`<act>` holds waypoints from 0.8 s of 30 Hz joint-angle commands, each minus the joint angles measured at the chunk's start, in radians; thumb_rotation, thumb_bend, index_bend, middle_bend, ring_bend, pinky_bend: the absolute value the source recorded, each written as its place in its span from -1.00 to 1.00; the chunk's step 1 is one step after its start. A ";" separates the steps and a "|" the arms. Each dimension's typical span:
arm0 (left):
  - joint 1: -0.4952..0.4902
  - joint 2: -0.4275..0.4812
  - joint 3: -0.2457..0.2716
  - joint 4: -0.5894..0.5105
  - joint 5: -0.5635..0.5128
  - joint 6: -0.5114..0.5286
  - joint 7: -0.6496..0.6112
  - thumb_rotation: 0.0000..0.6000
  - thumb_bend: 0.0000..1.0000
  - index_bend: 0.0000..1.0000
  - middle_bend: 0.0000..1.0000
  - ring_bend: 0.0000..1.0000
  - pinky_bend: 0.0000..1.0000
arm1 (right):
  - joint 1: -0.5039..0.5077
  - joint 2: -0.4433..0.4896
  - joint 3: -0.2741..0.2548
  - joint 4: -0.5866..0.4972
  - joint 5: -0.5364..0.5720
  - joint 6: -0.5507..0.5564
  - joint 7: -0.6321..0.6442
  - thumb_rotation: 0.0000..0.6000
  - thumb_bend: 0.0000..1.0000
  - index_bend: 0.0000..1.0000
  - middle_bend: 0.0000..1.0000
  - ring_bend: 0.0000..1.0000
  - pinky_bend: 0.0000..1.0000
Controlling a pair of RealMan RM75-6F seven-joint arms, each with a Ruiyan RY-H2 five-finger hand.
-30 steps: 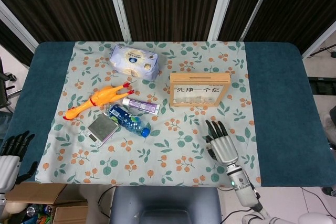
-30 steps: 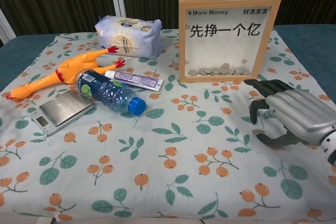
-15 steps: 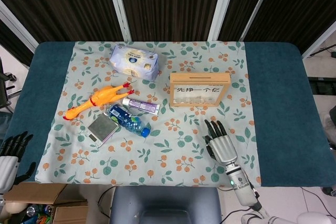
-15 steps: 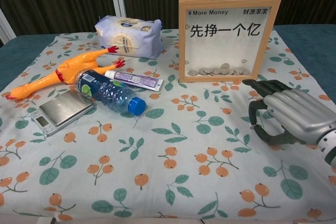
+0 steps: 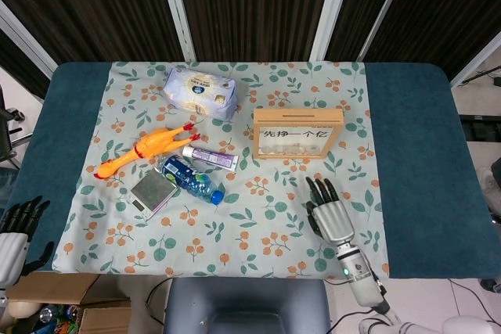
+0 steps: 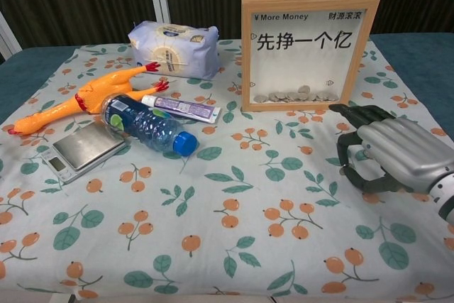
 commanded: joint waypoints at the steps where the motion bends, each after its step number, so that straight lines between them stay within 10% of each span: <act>1: 0.001 0.001 -0.001 -0.002 0.000 0.002 0.001 1.00 -0.18 -1.00 -1.00 -1.00 -1.00 | -0.001 0.012 0.003 -0.021 -0.011 0.022 0.010 1.00 0.22 0.41 -0.86 -1.00 -1.00; 12: 0.004 0.003 -0.003 -0.007 0.002 0.013 -0.002 1.00 -0.18 -1.00 -1.00 -1.00 -1.00 | 0.046 0.200 0.138 -0.371 -0.104 0.202 -0.064 1.00 0.23 0.46 -0.83 -1.00 -1.00; 24: 0.004 0.014 -0.005 -0.010 0.007 0.019 -0.006 1.00 -0.18 -1.00 -1.00 -1.00 -1.00 | 0.246 0.258 0.428 -0.448 0.119 0.040 -0.247 1.00 0.23 0.44 -0.82 -1.00 -1.00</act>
